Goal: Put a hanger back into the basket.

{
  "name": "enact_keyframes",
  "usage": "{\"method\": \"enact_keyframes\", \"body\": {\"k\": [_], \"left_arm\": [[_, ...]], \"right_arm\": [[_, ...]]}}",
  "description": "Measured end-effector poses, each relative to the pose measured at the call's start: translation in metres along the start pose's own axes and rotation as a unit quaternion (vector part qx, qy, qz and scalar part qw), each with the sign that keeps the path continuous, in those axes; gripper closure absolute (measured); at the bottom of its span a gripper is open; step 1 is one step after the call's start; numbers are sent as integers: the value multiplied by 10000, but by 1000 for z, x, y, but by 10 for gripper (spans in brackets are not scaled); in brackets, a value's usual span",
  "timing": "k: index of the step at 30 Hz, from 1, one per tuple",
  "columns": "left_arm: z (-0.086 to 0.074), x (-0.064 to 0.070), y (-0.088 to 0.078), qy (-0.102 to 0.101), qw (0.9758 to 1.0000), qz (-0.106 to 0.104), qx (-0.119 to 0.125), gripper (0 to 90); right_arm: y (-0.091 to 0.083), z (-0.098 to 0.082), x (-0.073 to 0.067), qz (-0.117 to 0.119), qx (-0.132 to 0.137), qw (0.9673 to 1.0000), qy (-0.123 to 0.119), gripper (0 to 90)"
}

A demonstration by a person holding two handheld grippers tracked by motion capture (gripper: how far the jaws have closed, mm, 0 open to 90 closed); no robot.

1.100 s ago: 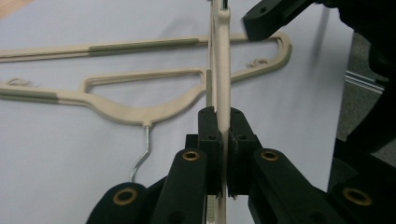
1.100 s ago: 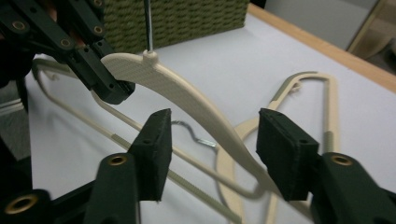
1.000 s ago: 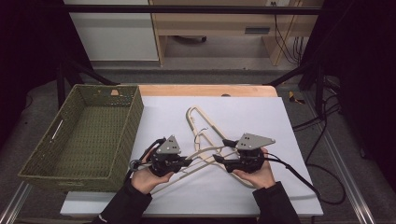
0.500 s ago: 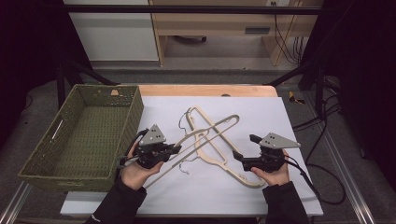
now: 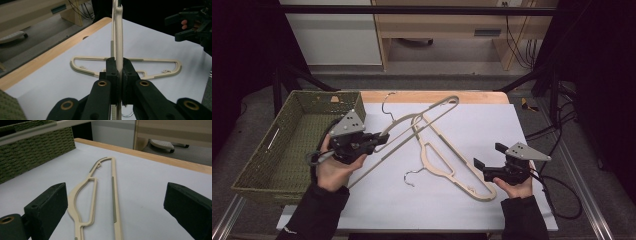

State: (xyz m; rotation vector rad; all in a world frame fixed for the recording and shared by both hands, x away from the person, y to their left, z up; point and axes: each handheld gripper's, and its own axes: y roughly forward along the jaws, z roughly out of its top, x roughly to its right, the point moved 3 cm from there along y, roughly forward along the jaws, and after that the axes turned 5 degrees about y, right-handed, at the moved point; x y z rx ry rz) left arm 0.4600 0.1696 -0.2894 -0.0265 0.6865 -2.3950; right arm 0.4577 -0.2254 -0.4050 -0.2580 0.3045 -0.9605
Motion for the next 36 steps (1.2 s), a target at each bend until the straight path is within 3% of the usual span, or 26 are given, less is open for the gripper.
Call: {"method": "enact_keyframes", "body": {"k": [3, 9, 11, 18, 26, 36], "left_arm": [[2, -15, -14, 43, 9999, 99, -69, 862], [-2, -47, -33, -85, 9994, 330, -59, 862], [-4, -56, -36, -160, 9990, 427, -40, 862], [-17, -90, -50, -147, 9972, 735, -82, 862], [-39, -119, -69, -272, 9946, 998, -101, 862], [-68, -143, -93, -577, 9904, 1249, -104, 862]], "right_arm": [[-2, 0, 1, -31, 34, 10000, 52, 47], [-4, 0, 3, -84, 36, 9999, 102, 37], [-3, 0, 3, -90, 31, 9999, 113, 35], [-4, 0, 4, -94, 18, 9999, 101, 28], [-5, 0, 4, -79, 11, 9999, 85, 24], [-5, 0, 5, -63, -1, 10000, 27, 23]]}}
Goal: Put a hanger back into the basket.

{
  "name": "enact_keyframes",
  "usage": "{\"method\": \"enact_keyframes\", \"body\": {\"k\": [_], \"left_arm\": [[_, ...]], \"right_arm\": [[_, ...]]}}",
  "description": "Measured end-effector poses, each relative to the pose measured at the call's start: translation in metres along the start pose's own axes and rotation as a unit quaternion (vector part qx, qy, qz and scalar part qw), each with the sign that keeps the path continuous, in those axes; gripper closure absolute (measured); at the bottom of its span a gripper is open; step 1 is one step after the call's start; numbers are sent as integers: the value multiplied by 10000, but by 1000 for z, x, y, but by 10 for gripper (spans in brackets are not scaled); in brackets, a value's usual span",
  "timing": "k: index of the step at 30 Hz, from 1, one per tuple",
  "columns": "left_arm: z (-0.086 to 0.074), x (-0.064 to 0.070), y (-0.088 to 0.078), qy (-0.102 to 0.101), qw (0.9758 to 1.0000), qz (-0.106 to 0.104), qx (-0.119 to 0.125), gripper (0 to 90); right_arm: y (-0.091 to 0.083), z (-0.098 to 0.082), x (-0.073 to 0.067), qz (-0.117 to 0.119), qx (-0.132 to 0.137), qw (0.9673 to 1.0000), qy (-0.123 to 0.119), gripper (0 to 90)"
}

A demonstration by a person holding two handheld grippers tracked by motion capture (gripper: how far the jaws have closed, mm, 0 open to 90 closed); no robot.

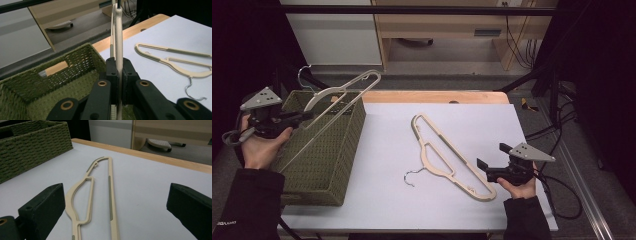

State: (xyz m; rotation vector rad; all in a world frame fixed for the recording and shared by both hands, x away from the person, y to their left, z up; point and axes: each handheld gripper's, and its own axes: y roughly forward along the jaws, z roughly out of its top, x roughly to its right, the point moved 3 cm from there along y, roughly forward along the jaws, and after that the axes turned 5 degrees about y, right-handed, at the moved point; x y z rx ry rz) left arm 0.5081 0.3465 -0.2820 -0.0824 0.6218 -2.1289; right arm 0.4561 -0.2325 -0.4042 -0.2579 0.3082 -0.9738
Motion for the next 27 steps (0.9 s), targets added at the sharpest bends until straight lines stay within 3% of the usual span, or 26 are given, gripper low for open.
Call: {"method": "enact_keyframes", "body": {"k": [10, 17, 27], "left_arm": [[-29, -29, -8, -166, 9995, 215, -145, 862], [-50, -41, -10, -222, 9990, 317, -244, 862], [-70, -44, -6, -101, 9975, 316, -631, 862]], "right_arm": [[1, 0, -1, 13, -11, 10000, 9, 19], [1, 0, 0, 4, -39, 10000, 7, 17], [2, -1, 0, -10, -73, 10000, 0, 17]]}}
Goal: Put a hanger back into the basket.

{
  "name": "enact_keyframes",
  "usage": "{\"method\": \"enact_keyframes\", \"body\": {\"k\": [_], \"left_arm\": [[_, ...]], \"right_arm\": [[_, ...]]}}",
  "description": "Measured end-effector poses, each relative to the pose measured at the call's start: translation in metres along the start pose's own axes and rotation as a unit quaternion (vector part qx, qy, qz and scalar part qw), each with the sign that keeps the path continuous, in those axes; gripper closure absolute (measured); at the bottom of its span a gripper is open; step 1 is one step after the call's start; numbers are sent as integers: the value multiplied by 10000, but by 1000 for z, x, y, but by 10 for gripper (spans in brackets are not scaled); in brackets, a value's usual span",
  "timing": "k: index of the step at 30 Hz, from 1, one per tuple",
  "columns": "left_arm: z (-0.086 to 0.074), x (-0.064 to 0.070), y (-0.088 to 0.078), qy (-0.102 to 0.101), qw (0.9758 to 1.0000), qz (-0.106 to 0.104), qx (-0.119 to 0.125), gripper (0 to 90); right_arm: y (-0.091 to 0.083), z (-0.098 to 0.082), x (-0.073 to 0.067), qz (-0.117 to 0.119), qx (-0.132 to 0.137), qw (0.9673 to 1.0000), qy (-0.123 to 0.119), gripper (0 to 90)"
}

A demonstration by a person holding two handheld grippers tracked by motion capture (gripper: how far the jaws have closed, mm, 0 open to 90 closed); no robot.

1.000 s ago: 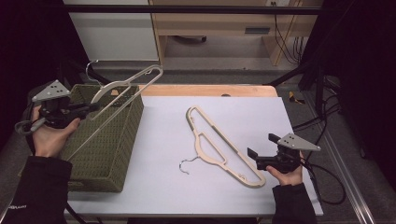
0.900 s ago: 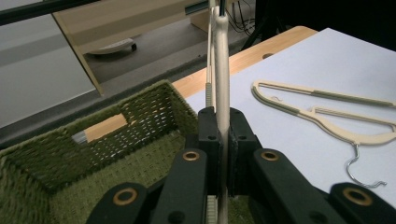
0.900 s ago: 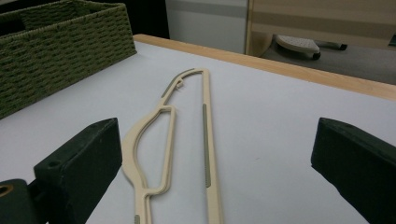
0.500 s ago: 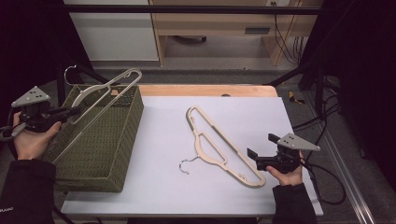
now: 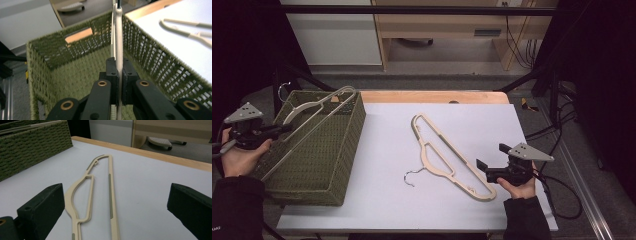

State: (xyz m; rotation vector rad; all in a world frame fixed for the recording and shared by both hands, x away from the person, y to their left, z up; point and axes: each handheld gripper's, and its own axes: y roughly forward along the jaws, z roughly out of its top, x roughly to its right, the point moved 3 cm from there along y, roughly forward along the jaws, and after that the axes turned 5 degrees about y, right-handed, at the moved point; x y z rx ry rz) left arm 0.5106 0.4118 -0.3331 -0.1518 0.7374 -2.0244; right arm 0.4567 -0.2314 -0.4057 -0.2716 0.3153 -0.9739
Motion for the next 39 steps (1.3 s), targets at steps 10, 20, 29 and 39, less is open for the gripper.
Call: {"method": "enact_keyframes", "body": {"k": [10, 20, 29, 39], "left_arm": [[-23, 18, 26, 29, 9993, 89, -360, 861], [-38, 36, 48, 19, 9984, 88, -565, 851], [-37, 48, 50, -112, 9956, -144, -916, 807], [-40, 59, 55, -98, 9923, -199, -1221, 750]], "right_arm": [[0, 0, 0, 3, -11, 10000, 7, 19], [0, -1, -1, 18, -26, 10000, -1, 22], [1, -1, -2, 46, -47, 10000, -14, 25], [1, -1, -2, 57, -53, 10000, -17, 29]]}}
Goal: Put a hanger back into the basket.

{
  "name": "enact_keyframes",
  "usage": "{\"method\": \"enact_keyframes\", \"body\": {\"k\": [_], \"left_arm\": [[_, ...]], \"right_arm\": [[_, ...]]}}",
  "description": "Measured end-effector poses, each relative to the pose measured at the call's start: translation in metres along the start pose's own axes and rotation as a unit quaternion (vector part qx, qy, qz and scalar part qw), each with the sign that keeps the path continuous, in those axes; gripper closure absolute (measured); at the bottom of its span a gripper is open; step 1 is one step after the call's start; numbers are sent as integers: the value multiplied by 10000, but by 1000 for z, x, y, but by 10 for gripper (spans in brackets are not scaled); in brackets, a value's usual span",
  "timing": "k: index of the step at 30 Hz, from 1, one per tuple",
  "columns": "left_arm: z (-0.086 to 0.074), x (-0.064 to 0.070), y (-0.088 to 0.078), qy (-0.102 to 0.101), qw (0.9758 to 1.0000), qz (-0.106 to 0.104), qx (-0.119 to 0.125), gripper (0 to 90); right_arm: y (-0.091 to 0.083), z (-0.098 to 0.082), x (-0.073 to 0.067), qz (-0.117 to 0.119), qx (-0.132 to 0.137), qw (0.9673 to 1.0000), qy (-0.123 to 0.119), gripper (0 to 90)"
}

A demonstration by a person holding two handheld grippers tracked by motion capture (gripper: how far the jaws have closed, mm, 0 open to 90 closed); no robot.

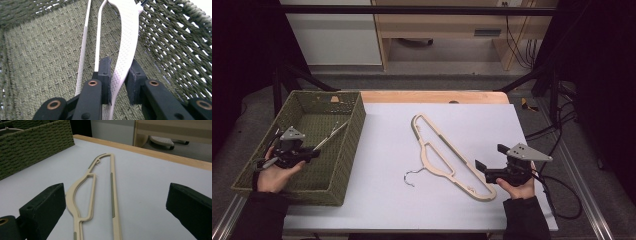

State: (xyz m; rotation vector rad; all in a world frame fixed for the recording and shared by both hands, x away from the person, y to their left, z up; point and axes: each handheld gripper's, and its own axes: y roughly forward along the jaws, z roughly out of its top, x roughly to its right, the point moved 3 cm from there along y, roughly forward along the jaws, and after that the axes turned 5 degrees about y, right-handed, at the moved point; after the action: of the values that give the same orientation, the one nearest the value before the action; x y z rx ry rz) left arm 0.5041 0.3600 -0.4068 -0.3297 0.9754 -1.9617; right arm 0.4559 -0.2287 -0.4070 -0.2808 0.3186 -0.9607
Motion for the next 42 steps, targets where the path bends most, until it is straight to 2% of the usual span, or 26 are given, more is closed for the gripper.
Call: {"method": "enact_keyframes", "body": {"k": [3, 5, 10, 13, 19, 23, 26, 27, 31, 34, 37, 42], "left_arm": [[0, 1, -1, -65, 9999, -85, 44, 729], [0, 1, -2, -39, 9999, -120, 52, 698], [1, 3, -9, -33, 9999, -113, 87, 643], [1, 3, -17, -62, 9998, -64, 190, 583], [9, 4, -35, -143, 9974, 80, 696, 467], [19, 10, -47, -219, 9926, 205, 1178, 406], [26, 15, -54, -229, 9888, 200, 1462, 344], [29, 19, -57, -256, 9864, 189, 1614, 328], [36, 33, -64, -250, 9801, 133, 1964, 241], [42, 46, -69, -164, 9767, 153, 2132, 160], [47, 57, -72, -179, 9722, 92, 2335, 123], [56, 77, -71, -140, 9668, -51, 2551, 87]], "right_arm": [[0, 0, 0, -5, 6, 10000, -6, 30], [0, 0, 0, 1, 12, 10000, -8, 31], [0, 0, 0, 13, -4, 10000, -15, 32], [0, 0, 0, 31, -10, 10000, -31, 32], [0, 0, -1, 49, 8, 10000, -26, 35], [0, 1, -2, 63, 33, 10000, -53, 36], [0, 1, -2, 78, 41, 9999, -62, 37], [0, 1, -2, 77, 41, 9999, -63, 37], [0, 1, -3, 90, 48, 9999, -70, 39], [2, 1, -4, 111, 33, 9999, -67, 41], [2, 1, -4, 142, 11, 9999, -92, 41], [3, 1, -5, 179, 37, 9998, -75, 42]]}}
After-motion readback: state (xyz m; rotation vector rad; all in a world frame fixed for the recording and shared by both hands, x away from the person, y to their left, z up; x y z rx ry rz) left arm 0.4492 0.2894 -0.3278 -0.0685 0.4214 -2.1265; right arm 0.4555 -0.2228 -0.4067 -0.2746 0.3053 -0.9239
